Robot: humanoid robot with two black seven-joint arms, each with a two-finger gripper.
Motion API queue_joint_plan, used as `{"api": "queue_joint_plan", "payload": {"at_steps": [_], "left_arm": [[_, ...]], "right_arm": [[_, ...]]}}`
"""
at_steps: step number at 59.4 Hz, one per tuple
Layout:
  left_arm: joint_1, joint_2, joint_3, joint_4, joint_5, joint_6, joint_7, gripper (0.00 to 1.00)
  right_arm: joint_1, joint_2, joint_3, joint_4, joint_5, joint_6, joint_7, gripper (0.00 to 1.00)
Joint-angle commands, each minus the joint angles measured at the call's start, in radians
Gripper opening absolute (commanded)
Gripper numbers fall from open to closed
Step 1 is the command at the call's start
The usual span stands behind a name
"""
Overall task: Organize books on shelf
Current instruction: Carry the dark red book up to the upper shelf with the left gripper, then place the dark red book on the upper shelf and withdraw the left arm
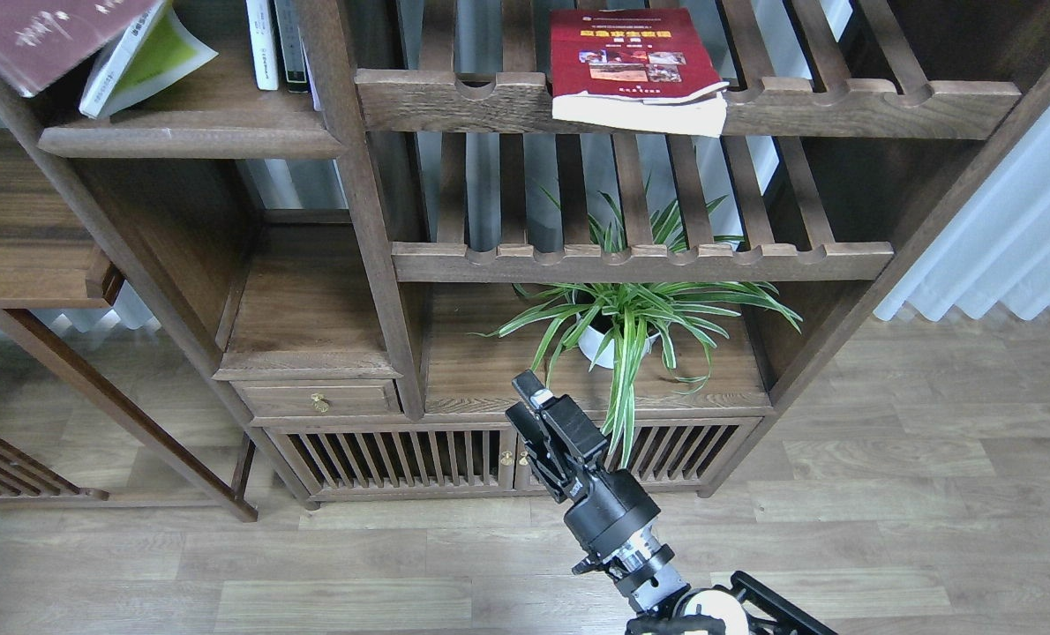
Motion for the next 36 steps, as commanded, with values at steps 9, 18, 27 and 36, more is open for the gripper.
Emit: {"api": "queue_joint_plan", "payload": {"at_steps": [9, 18, 27, 36], "left_arm": [[-0.003, 0.002, -0.065, 0.001, 0.07, 0.0, 0.002, 0.02], [-0.001, -0.008, -0.067, 0.001, 0.142, 0.0, -0.006, 0.02], [-0.001, -0.023, -0.067, 0.001, 0.19, 0.0, -0.012, 0.02], [-0.011, -0.055, -0.065, 0.001, 0.236, 0.0, -0.012, 0.01]], "right_arm": [[0.001, 0.0, -0.007, 0.002, -0.003, 0.0, 0.0, 0.78], [0.001, 0.0, -0.011, 0.003, -0.005, 0.0, 0.0, 0.78], [0.005, 0.0, -0.02, 0.006, -0.008, 0.0, 0.0, 0.78], [0.011, 0.0, -0.037, 0.011, -0.02, 0.0, 0.0, 0.78]]}}
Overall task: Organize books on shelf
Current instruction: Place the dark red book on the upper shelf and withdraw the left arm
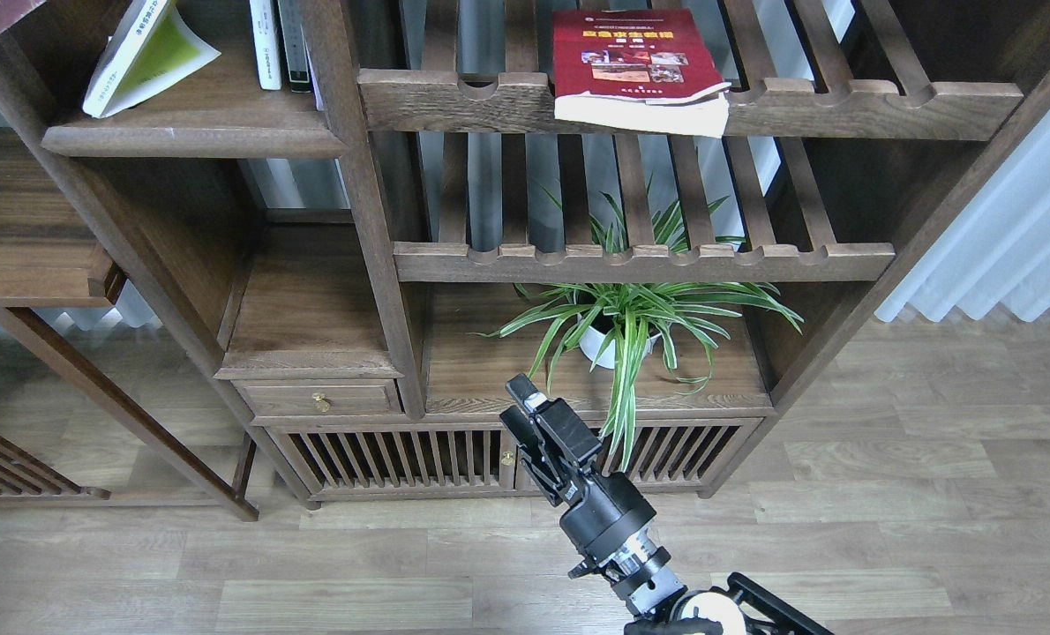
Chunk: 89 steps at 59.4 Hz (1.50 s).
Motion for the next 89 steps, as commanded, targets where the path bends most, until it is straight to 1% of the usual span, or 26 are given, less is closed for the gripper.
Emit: {"api": "queue_joint_plan", "payload": {"at_steps": [1, 13, 21, 22, 25, 36, 41, 44, 54, 60, 62, 66, 72, 73, 79, 81, 89], "left_arm": [[-0.013, -0.031, 0.003, -0.001, 0.041, 0.0, 0.0, 0.01], [-0.049, -0.085, -0.002, -0.004, 0.104, 0.0, -0.003, 0.01], [-0.068, -0.097, -0.013, -0.01, 0.145, 0.082, -0.003, 0.01], [-0.071, -0.097, -0.029, -0.011, 0.169, 0.12, -0.003, 0.01], [-0.073, -0.097, -0.046, -0.013, 0.188, 0.146, -0.003, 0.01], [-0.073, -0.099, -0.062, -0.013, 0.226, 0.205, -0.003, 0.01], [-0.077, -0.116, -0.057, -0.013, 0.26, 0.234, -0.011, 0.01], [-0.086, -0.142, -0.053, -0.011, 0.297, 0.263, -0.017, 0.01], [-0.097, -0.224, -0.045, -0.01, 0.4, 0.347, -0.017, 0.01], [-0.108, -0.293, -0.043, -0.01, 0.467, 0.427, -0.017, 0.01], [-0.111, -0.333, -0.043, -0.01, 0.492, 0.462, -0.019, 0.01], [-0.119, -0.366, -0.037, -0.004, 0.532, 0.501, -0.019, 0.01], [-0.163, -0.409, -0.011, 0.001, 0.593, 0.562, -0.017, 0.01], [-0.19, -0.43, 0.012, 0.01, 0.613, 0.609, -0.019, 0.01], [-0.237, -0.458, 0.044, 0.021, 0.647, 0.677, -0.017, 0.01], [-0.25, -0.458, 0.056, 0.033, 0.653, 0.696, -0.019, 0.01], [-0.272, -0.455, 0.067, 0.064, 0.661, 0.705, -0.019, 0.02]], "right_arm": [[0.008, 0.0, -0.011, 0.006, -0.004, 0.0, 0.001, 0.78], [0.02, 0.0, -0.037, 0.018, -0.003, 0.0, 0.001, 0.78], [0.026, 0.0, -0.069, 0.053, -0.003, 0.0, 0.002, 0.78], [0.028, 0.0, -0.084, 0.061, -0.003, 0.0, 0.002, 0.78], [0.029, 0.0, -0.1, 0.064, -0.003, 0.0, 0.002, 0.79], [0.029, 0.0, -0.118, 0.064, -0.003, 0.0, 0.002, 0.8], [0.029, 0.0, -0.134, 0.065, -0.003, 0.0, 0.002, 0.8], [0.029, 0.0, -0.144, 0.07, -0.003, 0.0, 0.002, 0.8], [0.028, 0.0, -0.175, 0.076, -0.003, 0.0, 0.002, 0.79], [0.023, 0.0, -0.174, 0.076, -0.003, 0.0, 0.002, 0.79], [0.019, 0.0, -0.171, 0.076, -0.003, 0.0, 0.006, 0.8], [0.014, 0.0, -0.17, 0.076, -0.003, 0.0, 0.007, 0.8], [0.003, 0.0, -0.177, 0.078, -0.003, 0.0, 0.007, 0.79], [0.002, 0.0, -0.178, 0.078, -0.004, 0.0, 0.007, 0.79], [0.002, 0.0, -0.177, 0.078, -0.004, 0.0, 0.006, 0.79], [0.002, 0.0, -0.177, 0.078, -0.003, 0.0, 0.007, 0.79], [0.002, 0.0, -0.175, 0.078, -0.003, 0.0, 0.007, 0.79]]}}
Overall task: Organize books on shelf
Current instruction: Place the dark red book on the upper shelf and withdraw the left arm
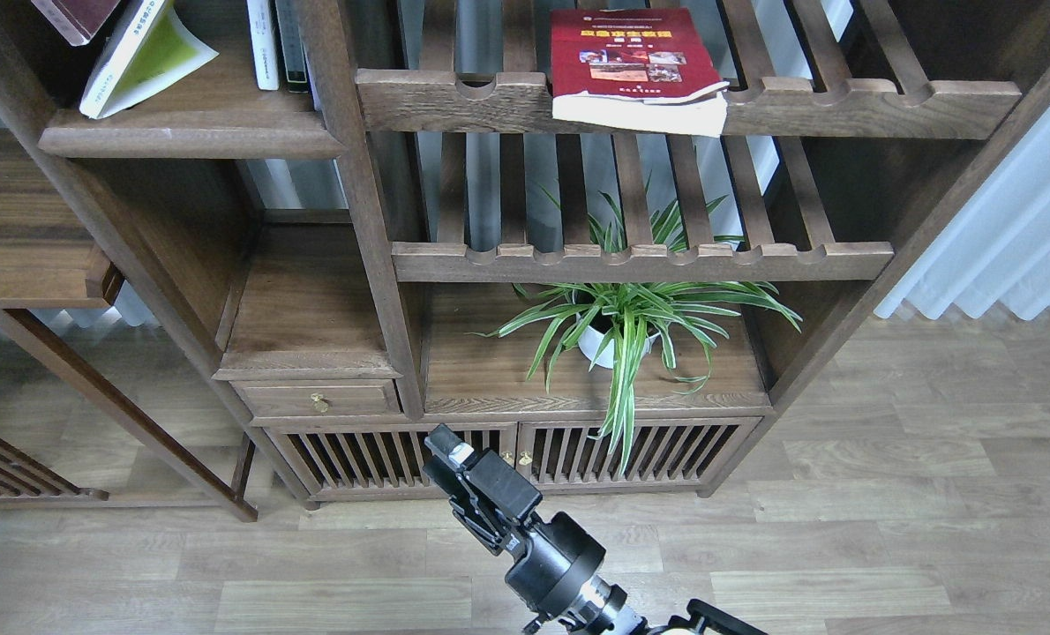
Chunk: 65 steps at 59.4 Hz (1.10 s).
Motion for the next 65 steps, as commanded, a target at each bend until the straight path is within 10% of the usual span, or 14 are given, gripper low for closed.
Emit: {"api": "queue_joint_plan", "payload": {"at_steps": [1, 32, 65], "left_arm": [[-0.019, 0.002, 0.01, 0.026, 0.013, 0.013, 0.0, 0.02], [-0.158, 0.022, 0.156, 0.206, 0.033, -0.044, -0.042, 0.03], [-0.267, 0.083, 0.258, 0.434, 0.08, -0.384, -0.117, 0.0]], "right_arm": [[0.0, 0.0, 0.002, 0.0, 0.001, 0.0, 0.0, 0.79], [-0.009, 0.0, 0.003, 0.0, 0.003, 0.0, 0.0, 0.8], [-0.02, 0.0, 0.006, 0.0, 0.01, 0.0, 0.002, 0.8]]}}
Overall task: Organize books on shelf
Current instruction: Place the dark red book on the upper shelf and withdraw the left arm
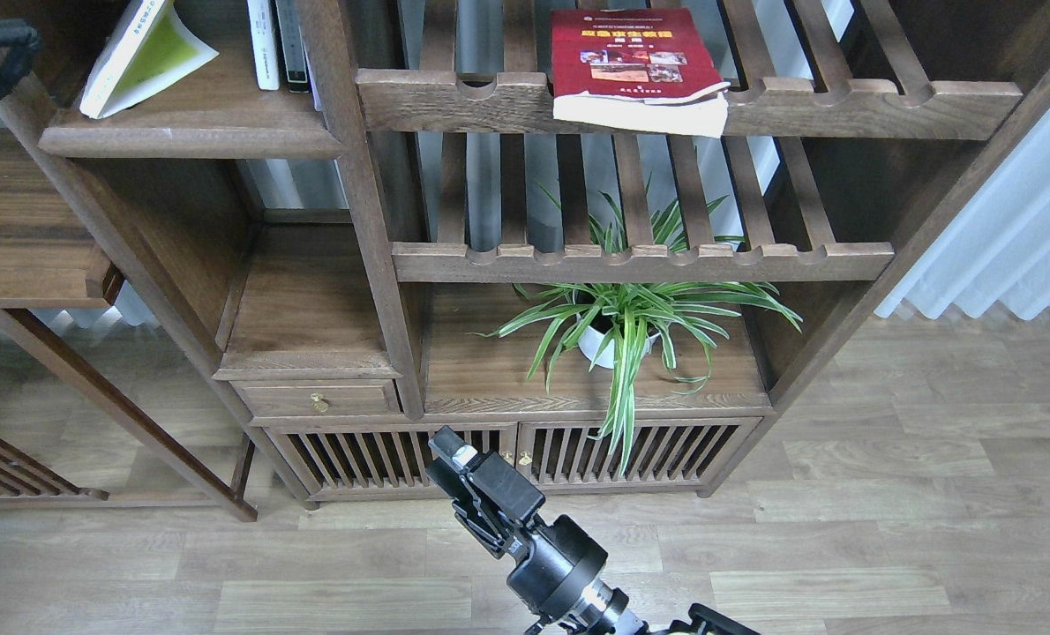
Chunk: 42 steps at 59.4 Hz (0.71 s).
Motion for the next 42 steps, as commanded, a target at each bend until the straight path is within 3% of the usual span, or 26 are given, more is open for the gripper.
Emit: {"api": "queue_joint_plan", "payload": {"at_steps": [1, 11, 21, 42], "left_arm": [[-0.023, 0.014, 0.028, 0.031, 0.013, -0.046, -0.019, 0.0], [-0.052, 0.027, 0.071, 0.048, 0.033, -0.096, -0.034, 0.0], [-0.055, 0.064, 0.125, 0.041, 0.035, -0.104, -0.077, 0.0], [-0.046, 0.051, 0.134, 0.041, 0.038, -0.095, -0.077, 0.0]], "right_arm": [[-0.013, 0.0, -0.003, 0.0, 0.001, 0.0, 0.002, 0.8], [-0.016, 0.0, -0.006, 0.0, 0.001, 0.0, 0.001, 0.8], [-0.026, 0.0, -0.009, 0.0, 0.001, 0.0, 0.0, 0.8], [-0.043, 0.0, -0.011, 0.0, 0.0, 0.0, 0.0, 0.79]]}}
